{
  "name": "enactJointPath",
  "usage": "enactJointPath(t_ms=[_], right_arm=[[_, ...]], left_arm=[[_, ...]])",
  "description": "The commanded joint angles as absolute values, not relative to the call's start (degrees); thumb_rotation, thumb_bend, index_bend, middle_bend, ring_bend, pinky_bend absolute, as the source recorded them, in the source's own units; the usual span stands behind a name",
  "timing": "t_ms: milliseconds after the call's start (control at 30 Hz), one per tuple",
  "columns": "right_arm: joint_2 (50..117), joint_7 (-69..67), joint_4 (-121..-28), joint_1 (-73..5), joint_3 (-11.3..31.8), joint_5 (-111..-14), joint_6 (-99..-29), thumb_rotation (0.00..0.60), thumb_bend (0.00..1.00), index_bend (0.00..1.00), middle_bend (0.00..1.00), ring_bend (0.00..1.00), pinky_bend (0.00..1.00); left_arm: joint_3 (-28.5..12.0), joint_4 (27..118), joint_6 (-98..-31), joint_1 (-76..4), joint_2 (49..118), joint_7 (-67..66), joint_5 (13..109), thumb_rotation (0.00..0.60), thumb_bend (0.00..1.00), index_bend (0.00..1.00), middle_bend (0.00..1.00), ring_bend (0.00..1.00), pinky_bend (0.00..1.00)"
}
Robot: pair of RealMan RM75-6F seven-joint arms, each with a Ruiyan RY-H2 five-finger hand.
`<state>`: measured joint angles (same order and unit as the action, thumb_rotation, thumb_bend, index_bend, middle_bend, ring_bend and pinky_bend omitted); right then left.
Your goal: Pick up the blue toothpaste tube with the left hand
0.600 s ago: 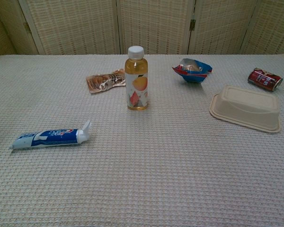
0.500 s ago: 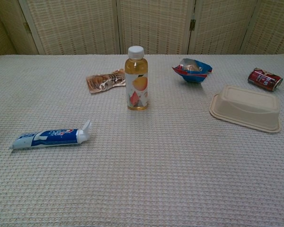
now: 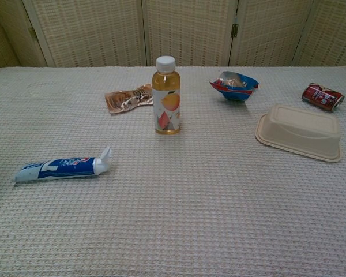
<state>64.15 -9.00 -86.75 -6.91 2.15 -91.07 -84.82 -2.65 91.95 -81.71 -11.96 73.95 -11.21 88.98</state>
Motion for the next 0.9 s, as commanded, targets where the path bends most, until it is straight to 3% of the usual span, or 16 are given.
enactJointPath(t_ms=[33,467,900], right_arm=[[63.7,-8.3,-87.3,-6.8,2.5,-90.7,-85.2,0.6,0.08,0.0,0.01,0.0,0.0],[62.9,-8.0,-88.2,-6.3,2.5,-90.9,-86.1,0.6,0.08,0.0,0.01,0.0,0.0],[63.4,-9.0,-87.2,-6.2,2.3,-90.9,-86.1,0.6,0.08,0.0,0.01,0.0,0.0]], left_arm=[[-2.9,91.5,-77.3,-15.2,74.5,-9.2,89.8,0.6,0.34,0.22,0.2,0.15,0.02],[-6.0,84.4,-60.6,-25.0,83.0,-13.9,80.1,0.6,0.34,0.24,0.2,0.16,0.04],[-5.8,81.5,-59.6,-26.9,88.5,-22.6,74.2,0.6,0.35,0.36,0.3,0.25,0.08]])
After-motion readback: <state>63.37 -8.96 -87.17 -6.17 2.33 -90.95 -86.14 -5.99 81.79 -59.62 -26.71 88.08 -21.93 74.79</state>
